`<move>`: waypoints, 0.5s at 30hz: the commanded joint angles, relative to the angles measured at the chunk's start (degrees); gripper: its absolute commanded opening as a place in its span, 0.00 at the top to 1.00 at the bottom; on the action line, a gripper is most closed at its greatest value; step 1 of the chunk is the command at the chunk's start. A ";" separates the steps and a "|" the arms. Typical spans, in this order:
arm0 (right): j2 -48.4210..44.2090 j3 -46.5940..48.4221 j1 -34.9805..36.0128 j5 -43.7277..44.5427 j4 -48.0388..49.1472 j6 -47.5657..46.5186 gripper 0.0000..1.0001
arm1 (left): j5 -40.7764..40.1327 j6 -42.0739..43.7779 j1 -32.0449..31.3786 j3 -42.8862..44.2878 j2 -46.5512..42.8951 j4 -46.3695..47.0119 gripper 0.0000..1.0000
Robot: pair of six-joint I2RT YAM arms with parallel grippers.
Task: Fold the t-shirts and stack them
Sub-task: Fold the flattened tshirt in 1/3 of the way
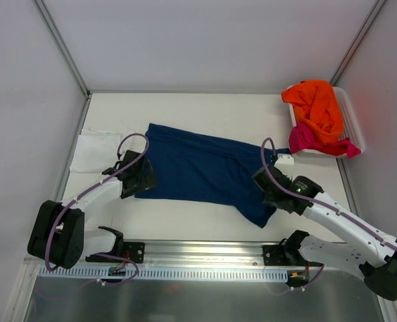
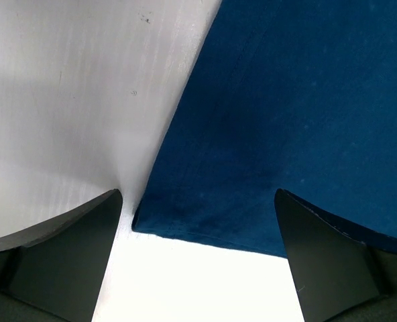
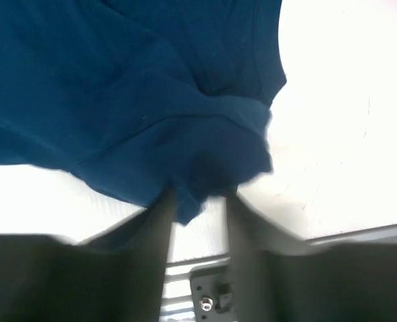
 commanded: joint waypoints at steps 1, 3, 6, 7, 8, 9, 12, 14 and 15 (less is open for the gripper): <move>0.21 -1.57 0.57 -0.63 -3.59 1.40 0.56 | 1.69 0.90 -0.66 1.72 0.41 -0.04 0.01; -0.40 -2.28 0.83 -1.33 -2.97 1.84 0.41 | 2.13 1.16 -0.66 1.99 1.02 -0.04 0.01; -1.37 -2.72 1.53 -1.86 -3.32 2.46 0.35 | 2.39 1.25 -0.66 2.34 1.73 -0.04 0.01; -1.81 -2.46 1.54 -2.38 -3.58 2.37 0.35 | 2.39 1.25 -0.66 2.43 1.81 -0.04 0.01; -1.90 -2.37 1.71 -2.39 -3.85 2.46 0.35 | 2.48 1.25 -0.74 2.43 1.90 -0.04 0.01; -1.90 -2.37 1.80 -2.47 -4.37 2.54 0.35 | 2.57 1.25 -0.74 2.34 1.90 -0.13 0.01; -1.81 -3.33 2.68 -2.56 -4.64 3.94 0.39 | 2.75 0.90 -1.01 2.08 1.47 -0.04 0.01; -1.99 -5.09 3.91 -2.65 -4.38 5.35 0.45 | 2.75 0.64 -1.79 1.81 1.03 -0.04 0.01; -1.99 -5.79 4.69 -3.35 -4.11 6.31 0.54 | 2.48 0.37 -2.23 1.46 0.68 -0.04 0.01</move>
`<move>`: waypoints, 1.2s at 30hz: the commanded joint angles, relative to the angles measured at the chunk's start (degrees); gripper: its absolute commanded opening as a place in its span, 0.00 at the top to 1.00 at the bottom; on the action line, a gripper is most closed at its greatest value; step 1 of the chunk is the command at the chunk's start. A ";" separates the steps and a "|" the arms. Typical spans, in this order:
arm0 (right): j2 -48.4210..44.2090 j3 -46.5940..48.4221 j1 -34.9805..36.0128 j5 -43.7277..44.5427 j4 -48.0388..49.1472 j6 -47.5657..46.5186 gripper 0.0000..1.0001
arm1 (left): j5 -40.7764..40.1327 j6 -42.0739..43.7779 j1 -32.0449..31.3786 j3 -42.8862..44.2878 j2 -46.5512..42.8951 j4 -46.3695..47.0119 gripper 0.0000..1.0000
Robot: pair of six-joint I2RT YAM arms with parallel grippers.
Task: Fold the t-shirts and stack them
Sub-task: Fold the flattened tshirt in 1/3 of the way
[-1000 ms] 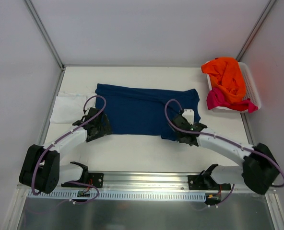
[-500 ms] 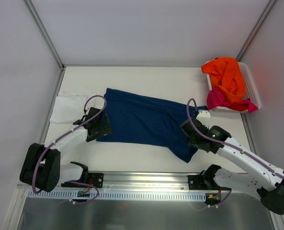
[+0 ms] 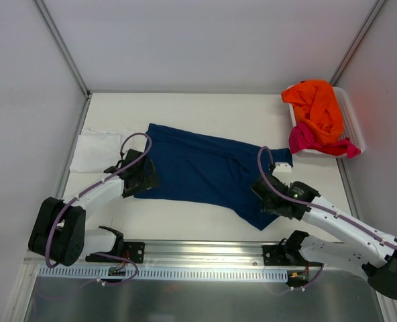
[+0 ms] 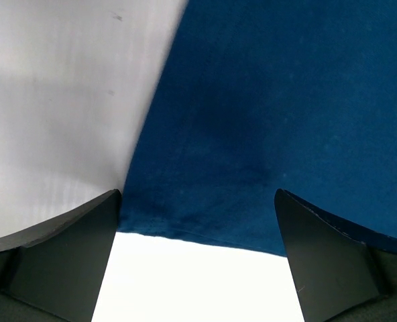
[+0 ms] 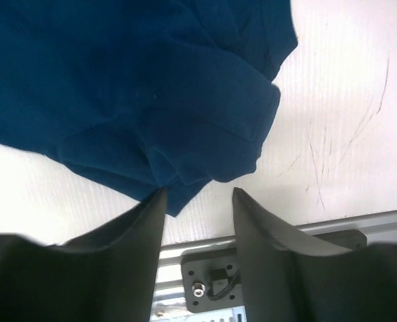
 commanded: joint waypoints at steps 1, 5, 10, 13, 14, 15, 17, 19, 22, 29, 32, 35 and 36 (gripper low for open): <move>-0.66 -3.08 1.99 -1.69 -1.86 4.33 0.59 | 1.00 -0.72 -1.97 0.26 -1.36 0.05 0.01; -0.57 -6.07 6.46 -2.40 -3.09 9.60 0.67 | -0.41 -1.51 -3.73 -0.27 -2.42 -0.04 0.01; 0.66 -8.98 10.16 -3.27 -1.16 13.74 0.66 | -0.06 -1.25 -4.00 1.05 -0.32 -0.04 0.01; 3.20 -10.30 11.40 -4.33 1.91 14.53 0.66 | 0.03 -1.25 -4.44 1.66 0.39 -0.04 0.02; 4.78 -10.56 12.18 -4.68 3.75 14.62 0.66 | -0.06 -1.16 -4.53 1.75 0.48 -0.04 0.01; 5.75 -11.35 12.45 -4.94 4.72 14.80 0.67 | -0.06 -1.16 -4.53 1.84 0.31 -0.04 0.01; 8.81 -12.06 12.80 -5.56 8.50 14.97 0.67 | -0.06 -1.08 -4.62 1.75 0.13 0.05 0.01; 11.02 -12.33 13.24 -5.57 11.05 15.15 0.70 | -0.06 -0.99 -4.62 1.66 -0.31 -0.04 0.01; 15.85 -11.27 14.30 -5.38 13.94 14.80 0.71 | -0.06 -0.81 -4.62 1.49 -0.75 -0.04 0.01; 24.91 -7.76 18.50 -8.55 19.41 14.27 0.75 | -0.59 -0.37 -4.53 1.31 -1.36 -0.04 0.01; 27.64 -3.37 21.85 -8.37 19.50 14.27 0.76 | -0.50 -0.37 -4.62 1.49 -1.10 -0.04 0.01; 30.71 2.43 25.01 -8.73 18.97 13.39 0.76 | -0.32 -0.46 -4.62 1.58 -0.84 -0.04 0.01; 31.42 4.01 25.89 -8.55 18.62 12.96 0.76 | -0.32 -0.46 -4.53 1.58 -0.84 -0.04 0.01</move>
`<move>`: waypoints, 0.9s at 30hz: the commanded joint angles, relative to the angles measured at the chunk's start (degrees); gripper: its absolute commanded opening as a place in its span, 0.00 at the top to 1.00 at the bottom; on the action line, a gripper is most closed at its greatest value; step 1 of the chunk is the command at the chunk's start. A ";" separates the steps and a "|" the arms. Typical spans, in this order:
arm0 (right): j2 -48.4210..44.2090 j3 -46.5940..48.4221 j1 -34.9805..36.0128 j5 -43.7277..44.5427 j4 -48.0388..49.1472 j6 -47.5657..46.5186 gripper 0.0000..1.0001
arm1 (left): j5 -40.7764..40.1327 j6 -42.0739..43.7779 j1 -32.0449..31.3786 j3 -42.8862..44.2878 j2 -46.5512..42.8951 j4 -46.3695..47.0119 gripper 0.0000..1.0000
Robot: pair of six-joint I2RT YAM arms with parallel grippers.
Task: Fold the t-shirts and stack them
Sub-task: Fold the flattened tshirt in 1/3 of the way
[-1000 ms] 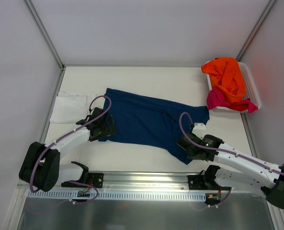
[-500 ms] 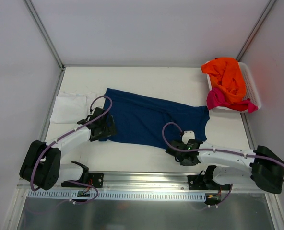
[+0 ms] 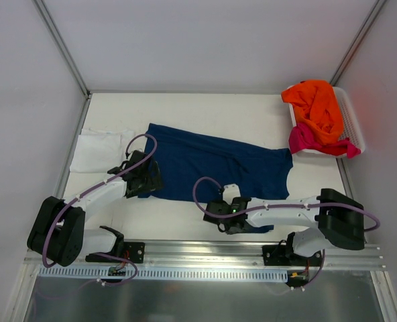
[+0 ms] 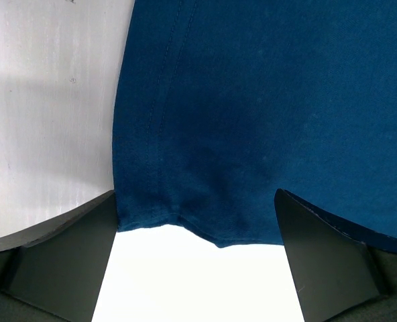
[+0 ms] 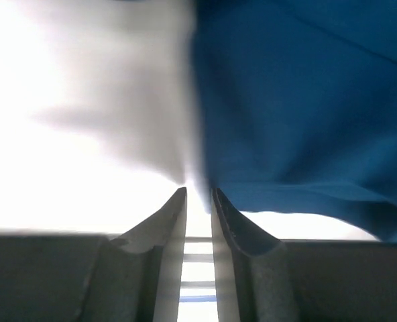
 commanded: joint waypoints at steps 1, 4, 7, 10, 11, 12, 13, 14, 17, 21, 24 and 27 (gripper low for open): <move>2.81 6.99 4.10 -1.91 2.99 -0.12 0.76 | -0.28 -0.11 -0.53 1.36 -0.77 -0.13 0.01; 5.71 12.88 6.74 -1.73 1.50 -0.99 0.75 | -0.54 -0.02 -0.53 1.27 -1.12 -0.13 0.01; 8.09 17.46 8.41 -0.86 -0.43 -1.09 0.75 | -0.63 0.15 -0.53 1.18 -1.30 -0.04 0.01; 7.57 20.45 10.08 1.33 -2.80 -0.48 0.75 | -0.63 0.24 -0.53 1.01 -1.39 -0.04 0.01; 7.13 21.15 10.35 2.21 -3.86 0.05 0.75 | -0.72 0.24 -0.44 0.92 -1.47 -0.04 0.01; 6.08 22.03 10.53 3.35 -6.74 0.58 0.74 | -0.72 0.24 -0.53 0.83 -1.47 -0.04 0.01; 5.81 22.12 10.53 5.80 -8.16 1.45 0.72 | -0.63 0.15 -0.53 0.83 -1.56 -0.04 0.01; 5.28 21.77 10.44 7.13 -9.48 3.11 0.69 | -0.46 -0.02 -0.44 0.83 -1.74 -0.13 0.01; 4.05 19.14 7.11 8.64 -11.43 3.57 0.61 | -0.37 -0.02 -0.44 1.27 -2.09 -0.04 0.01; 2.29 17.46 0.53 12.32 -11.25 0.50 0.78 | -0.90 1.29 -0.53 5.47 -1.30 -0.13 0.02; 1.33 18.08 -6.76 14.87 -8.27 -5.99 1.00 | -0.55 2.96 -0.53 10.21 -1.03 -0.22 0.52; 1.06 19.04 -16.94 15.84 -4.05 -12.75 1.00 | -1.42 3.23 -0.53 14.69 -1.56 -0.57 1.00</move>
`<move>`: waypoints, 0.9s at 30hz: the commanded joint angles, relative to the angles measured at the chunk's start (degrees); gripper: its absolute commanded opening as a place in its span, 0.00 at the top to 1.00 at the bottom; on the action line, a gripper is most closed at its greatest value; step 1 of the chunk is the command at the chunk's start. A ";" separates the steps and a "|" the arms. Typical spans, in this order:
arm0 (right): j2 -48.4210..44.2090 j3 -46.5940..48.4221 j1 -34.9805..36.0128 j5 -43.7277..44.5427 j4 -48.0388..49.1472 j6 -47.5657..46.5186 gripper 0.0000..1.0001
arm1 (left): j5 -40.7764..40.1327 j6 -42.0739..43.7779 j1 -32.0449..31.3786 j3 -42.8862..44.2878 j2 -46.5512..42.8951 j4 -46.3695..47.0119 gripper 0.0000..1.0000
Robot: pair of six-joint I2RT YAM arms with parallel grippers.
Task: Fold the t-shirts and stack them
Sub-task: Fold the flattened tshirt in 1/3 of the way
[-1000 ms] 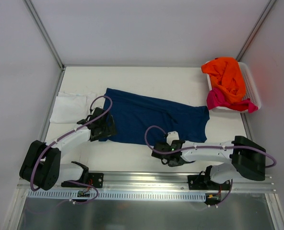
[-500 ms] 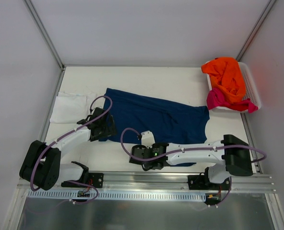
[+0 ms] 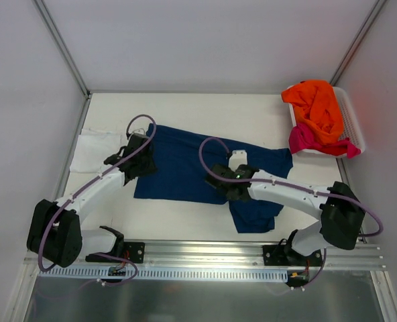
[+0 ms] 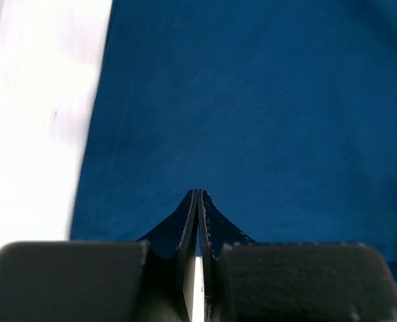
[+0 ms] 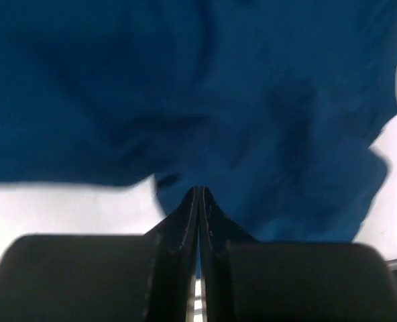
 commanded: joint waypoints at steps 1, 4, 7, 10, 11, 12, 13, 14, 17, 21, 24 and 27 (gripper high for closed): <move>-1.92 2.06 -8.57 4.09 3.84 -9.36 0.99 | -2.10 1.35 -0.53 7.08 -0.75 0.33 1.00; -0.25 3.21 -17.89 -0.38 9.82 -16.04 0.99 | -4.91 3.62 -0.44 12.70 2.39 0.24 1.00; 6.49 7.23 -26.07 -5.57 14.39 -20.70 1.00 | -5.79 5.48 -0.44 20.86 8.36 -0.03 1.00; 11.96 11.37 -31.96 -8.91 14.75 -24.21 1.00 | -7.64 7.76 0.00 26.41 17.83 -0.02 1.00; 15.46 12.86 -33.11 -9.62 14.67 -24.75 1.00 | -7.82 8.38 0.35 30.52 20.58 -0.02 1.00; 17.14 15.40 -35.21 -11.37 14.67 -25.37 1.00 | -7.82 9.34 0.61 32.48 23.13 -0.02 1.00; 18.73 16.64 -36.19 -12.25 14.58 -26.24 1.00 | -6.34 9.79 1.40 34.76 28.81 -0.11 1.00; 20.31 17.88 -37.76 -12.87 14.23 -26.51 0.99 | -5.37 10.14 1.93 39.13 31.83 -0.37 1.00; 25.15 21.48 -40.23 -15.16 13.35 -27.39 0.99 | -2.64 10.23 3.86 48.09 42.29 -3.26 1.00; 29.10 24.38 -43.13 -17.27 13.35 -28.18 0.99 | -1.85 10.23 5.36 55.33 50.65 -5.38 1.00; 32.26 26.93 -45.15 -18.76 12.21 -29.06 0.99 | 0.00 9.70 6.94 60.34 56.97 -7.31 1.00; 35.43 32.46 -46.04 -20.52 10.01 -30.20 1.00 | 2.97 9.09 9.05 65.35 60.23 -9.86 1.00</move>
